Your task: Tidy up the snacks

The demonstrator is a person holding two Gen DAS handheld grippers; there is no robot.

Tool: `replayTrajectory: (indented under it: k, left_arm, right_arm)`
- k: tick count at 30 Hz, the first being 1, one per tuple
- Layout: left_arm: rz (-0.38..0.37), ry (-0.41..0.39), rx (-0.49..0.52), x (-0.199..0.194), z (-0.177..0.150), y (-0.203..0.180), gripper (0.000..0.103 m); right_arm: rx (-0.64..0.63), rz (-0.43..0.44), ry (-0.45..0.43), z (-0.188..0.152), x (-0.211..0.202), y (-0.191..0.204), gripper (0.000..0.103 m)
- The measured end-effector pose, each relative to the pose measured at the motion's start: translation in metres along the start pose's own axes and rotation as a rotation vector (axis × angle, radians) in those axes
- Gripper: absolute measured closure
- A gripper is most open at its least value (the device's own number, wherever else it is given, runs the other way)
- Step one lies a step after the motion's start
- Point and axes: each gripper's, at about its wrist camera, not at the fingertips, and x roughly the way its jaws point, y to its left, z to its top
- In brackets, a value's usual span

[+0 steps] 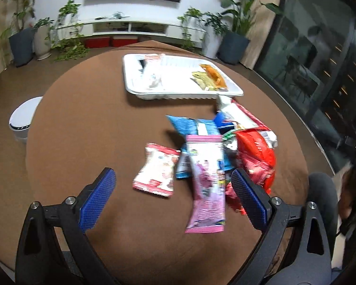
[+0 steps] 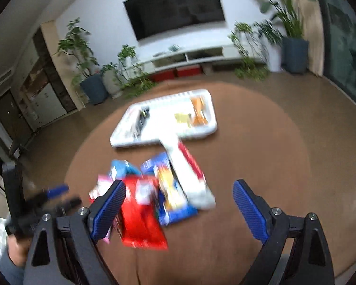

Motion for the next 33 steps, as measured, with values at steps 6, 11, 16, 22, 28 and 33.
replayTrajectory:
  k: [6, 11, 16, 22, 28, 33]
  left_arm:
    - [0.013, 0.035, 0.094, 0.017, -0.004, -0.036, 0.023]
    - [0.037, 0.088, 0.101, 0.039, -0.009, -0.04, 0.039]
    - [0.028, 0.119, 0.104, 0.051, -0.01, -0.039, 0.047]
    - [0.01, 0.139, 0.095, 0.062, -0.008, -0.035, 0.055]
    - [-0.007, 0.156, 0.109, 0.067, -0.005, -0.036, 0.071]
    - [-0.026, 0.166, 0.11, 0.072, -0.006, -0.034, 0.075]
  right_arm:
    - [-0.027, 0.019, 0.039, -0.028, 0.012, 0.009, 0.016]
    - [-0.052, 0.034, 0.063, -0.034, 0.02, 0.021, 0.016]
    - [-0.05, 0.03, 0.083, -0.04, 0.023, 0.022, 0.016]
    - [-0.064, 0.022, 0.091, -0.044, 0.025, 0.023, 0.016]
    - [-0.071, 0.02, 0.107, -0.047, 0.031, 0.023, 0.019]
    - [-0.079, 0.019, 0.118, -0.05, 0.034, 0.024, 0.02]
